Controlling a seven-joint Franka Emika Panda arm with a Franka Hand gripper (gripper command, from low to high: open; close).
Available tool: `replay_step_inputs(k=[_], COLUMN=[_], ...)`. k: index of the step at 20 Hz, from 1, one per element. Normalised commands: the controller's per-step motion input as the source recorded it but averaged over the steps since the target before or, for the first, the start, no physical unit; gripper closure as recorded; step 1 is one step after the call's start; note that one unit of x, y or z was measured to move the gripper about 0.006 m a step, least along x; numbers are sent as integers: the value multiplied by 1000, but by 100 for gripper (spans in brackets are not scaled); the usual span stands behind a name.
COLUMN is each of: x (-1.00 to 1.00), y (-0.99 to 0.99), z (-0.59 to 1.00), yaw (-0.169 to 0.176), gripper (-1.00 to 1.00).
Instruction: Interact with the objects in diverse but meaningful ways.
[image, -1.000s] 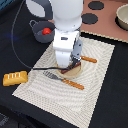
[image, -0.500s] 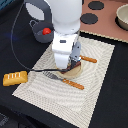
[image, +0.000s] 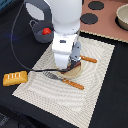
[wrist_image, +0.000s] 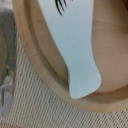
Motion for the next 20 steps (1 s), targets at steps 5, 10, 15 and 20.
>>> replay_step_inputs(k=[5,10,15,20], x=[-55,-86,-142,-152], y=[52,80,121,133], z=[-219,-245,-287,-339], yaw=[21,28,33,37], gripper=[-100,-100,-100,-100])
